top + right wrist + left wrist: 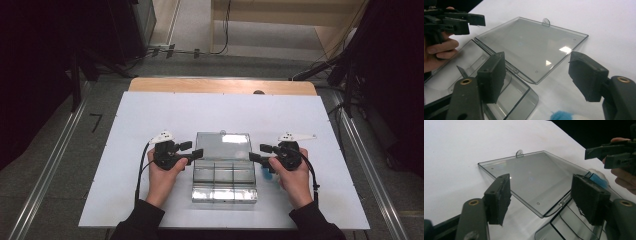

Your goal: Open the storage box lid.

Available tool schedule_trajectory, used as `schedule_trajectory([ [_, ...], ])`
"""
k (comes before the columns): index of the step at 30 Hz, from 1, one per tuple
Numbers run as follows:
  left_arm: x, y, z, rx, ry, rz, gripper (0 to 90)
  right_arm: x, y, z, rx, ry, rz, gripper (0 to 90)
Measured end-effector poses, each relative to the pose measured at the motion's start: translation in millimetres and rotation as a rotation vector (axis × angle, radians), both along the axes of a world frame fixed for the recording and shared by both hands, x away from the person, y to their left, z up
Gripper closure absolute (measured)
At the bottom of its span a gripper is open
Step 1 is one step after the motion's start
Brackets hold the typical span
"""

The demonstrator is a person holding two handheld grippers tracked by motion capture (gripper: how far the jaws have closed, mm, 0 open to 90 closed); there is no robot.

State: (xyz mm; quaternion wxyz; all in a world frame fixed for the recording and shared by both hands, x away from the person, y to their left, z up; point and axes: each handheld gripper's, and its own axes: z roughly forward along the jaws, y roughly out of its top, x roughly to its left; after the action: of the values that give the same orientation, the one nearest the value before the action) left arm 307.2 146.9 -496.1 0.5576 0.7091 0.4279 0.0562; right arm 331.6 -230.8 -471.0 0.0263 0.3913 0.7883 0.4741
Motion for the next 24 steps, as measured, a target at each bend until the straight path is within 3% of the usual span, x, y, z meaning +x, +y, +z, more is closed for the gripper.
schedule_trajectory([
  [9,-11.2,3.4,6.0,-0.008,-0.059,-0.055,17.0,-9.3,-6.4,4.8,-0.016,-0.063,0.075,13.6],
  [17,-21.8,12.0,9.2,-0.015,-0.099,-0.093,1.9,-18.0,-9.8,7.2,-0.051,-0.104,0.096,6.9],
  [24,-29.6,20.5,12.6,-0.002,-0.124,-0.100,0.0,-23.2,-13.9,7.5,-0.077,-0.122,0.087,0.0],
])
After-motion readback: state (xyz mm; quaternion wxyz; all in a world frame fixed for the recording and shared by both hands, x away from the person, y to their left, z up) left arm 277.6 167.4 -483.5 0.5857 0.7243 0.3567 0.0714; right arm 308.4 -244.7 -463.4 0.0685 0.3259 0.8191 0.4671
